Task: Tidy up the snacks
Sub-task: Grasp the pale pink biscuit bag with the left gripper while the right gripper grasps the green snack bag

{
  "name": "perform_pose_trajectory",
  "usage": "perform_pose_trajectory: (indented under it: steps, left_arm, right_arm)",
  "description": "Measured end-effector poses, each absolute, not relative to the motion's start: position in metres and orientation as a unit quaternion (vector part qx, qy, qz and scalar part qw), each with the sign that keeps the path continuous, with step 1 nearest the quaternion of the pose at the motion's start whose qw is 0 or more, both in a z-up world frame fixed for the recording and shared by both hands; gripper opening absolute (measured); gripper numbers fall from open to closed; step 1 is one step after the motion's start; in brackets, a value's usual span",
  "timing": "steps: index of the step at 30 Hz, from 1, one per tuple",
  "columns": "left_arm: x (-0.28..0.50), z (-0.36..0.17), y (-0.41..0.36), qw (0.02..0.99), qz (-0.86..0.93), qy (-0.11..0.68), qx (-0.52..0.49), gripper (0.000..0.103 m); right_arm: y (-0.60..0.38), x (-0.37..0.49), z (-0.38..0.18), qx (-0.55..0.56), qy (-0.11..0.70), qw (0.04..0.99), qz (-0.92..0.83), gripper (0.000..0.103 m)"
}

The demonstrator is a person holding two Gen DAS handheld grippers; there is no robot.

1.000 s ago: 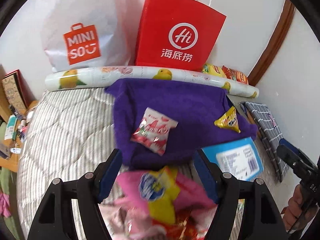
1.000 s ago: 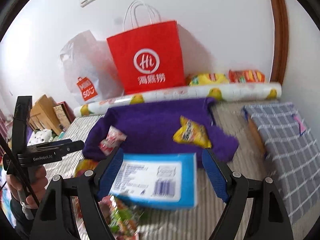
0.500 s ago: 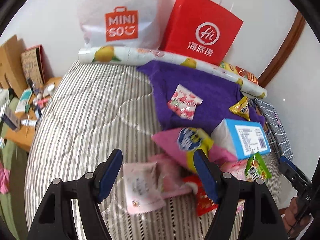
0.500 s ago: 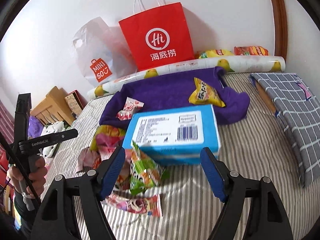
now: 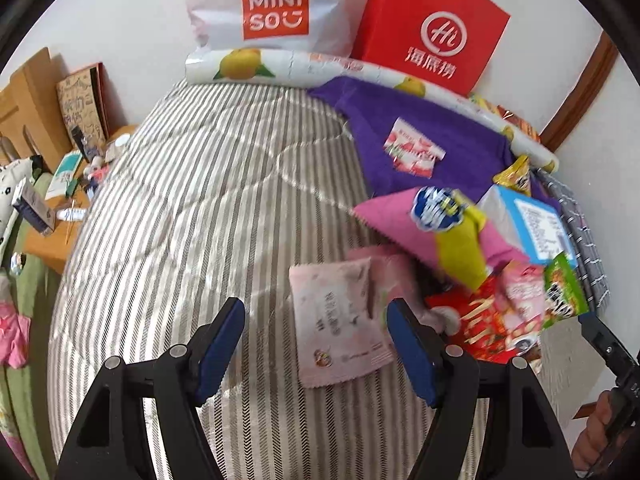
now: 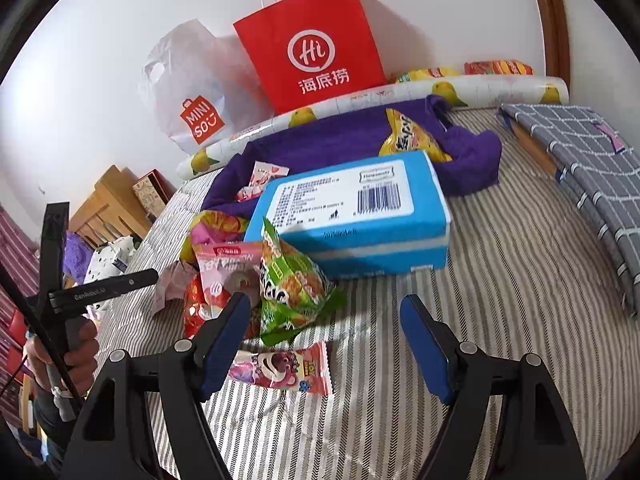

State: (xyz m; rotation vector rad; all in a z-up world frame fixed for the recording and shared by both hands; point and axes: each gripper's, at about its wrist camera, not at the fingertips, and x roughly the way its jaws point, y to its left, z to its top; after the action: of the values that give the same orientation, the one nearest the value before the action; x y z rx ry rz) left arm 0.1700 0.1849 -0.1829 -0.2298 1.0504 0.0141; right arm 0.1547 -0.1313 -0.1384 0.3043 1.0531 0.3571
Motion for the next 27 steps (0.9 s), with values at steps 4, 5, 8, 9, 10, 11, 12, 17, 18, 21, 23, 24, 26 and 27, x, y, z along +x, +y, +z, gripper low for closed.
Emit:
perform_pose_trajectory:
  steps: [4, 5, 8, 9, 10, 11, 12, 17, 18, 21, 23, 24, 26, 27]
  left_arm:
    - [0.166, -0.193, 0.189, 0.852, 0.004, 0.505, -0.138, 0.072]
    - [0.165, -0.194, 0.189, 0.852, 0.003, 0.504, -0.145, 0.072]
    - [0.164, -0.196, 0.183, 0.855, -0.002, 0.497, -0.146, 0.071]
    - [0.164, -0.197, 0.180, 0.858, -0.001, 0.494, -0.140, 0.071]
    - [0.164, -0.197, 0.176, 0.860, -0.001, 0.492, -0.134, 0.069]
    - [0.165, -0.198, 0.173, 0.862, -0.005, 0.490, -0.130, 0.063]
    - [0.165, -0.198, 0.171, 0.862, -0.010, 0.491, -0.128, 0.059]
    - [0.166, -0.197, 0.170, 0.864, 0.005, 0.492, -0.105, 0.039]
    - [0.165, -0.197, 0.172, 0.864, 0.009, 0.493, -0.103, 0.039]
    - [0.163, -0.199, 0.178, 0.861, 0.017, 0.499, -0.099, 0.040]
    - [0.163, -0.199, 0.176, 0.862, 0.019, 0.499, -0.090, 0.042]
    - [0.163, -0.199, 0.172, 0.863, 0.018, 0.499, -0.082, 0.044]
    - [0.165, -0.201, 0.167, 0.866, 0.016, 0.496, -0.070, 0.053]
    - [0.165, -0.202, 0.164, 0.867, 0.021, 0.493, -0.064, 0.053]
  right_arm:
    - [-0.132, 0.150, -0.141, 0.142, 0.500, 0.837, 0.171, 0.078]
    - [-0.133, 0.150, -0.141, 0.142, 0.499, 0.838, 0.171, 0.078]
    - [-0.136, 0.148, -0.142, 0.145, 0.498, 0.838, 0.171, 0.078]
    - [-0.137, 0.148, -0.142, 0.147, 0.498, 0.837, 0.171, 0.078]
    - [-0.137, 0.148, -0.143, 0.147, 0.499, 0.837, 0.171, 0.078]
    - [-0.138, 0.148, -0.143, 0.147, 0.499, 0.837, 0.171, 0.078]
    - [-0.138, 0.148, -0.143, 0.146, 0.499, 0.837, 0.171, 0.078]
    - [-0.141, 0.147, -0.144, 0.147, 0.500, 0.836, 0.173, 0.077]
    - [-0.142, 0.146, -0.144, 0.148, 0.500, 0.836, 0.172, 0.078]
    - [-0.146, 0.143, -0.146, 0.152, 0.499, 0.836, 0.172, 0.078]
    - [-0.149, 0.143, -0.148, 0.155, 0.499, 0.835, 0.172, 0.078]
    - [-0.150, 0.143, -0.150, 0.157, 0.501, 0.834, 0.171, 0.078]
    - [-0.152, 0.144, -0.154, 0.159, 0.505, 0.831, 0.169, 0.078]
    - [-0.153, 0.144, -0.156, 0.161, 0.507, 0.830, 0.168, 0.078]
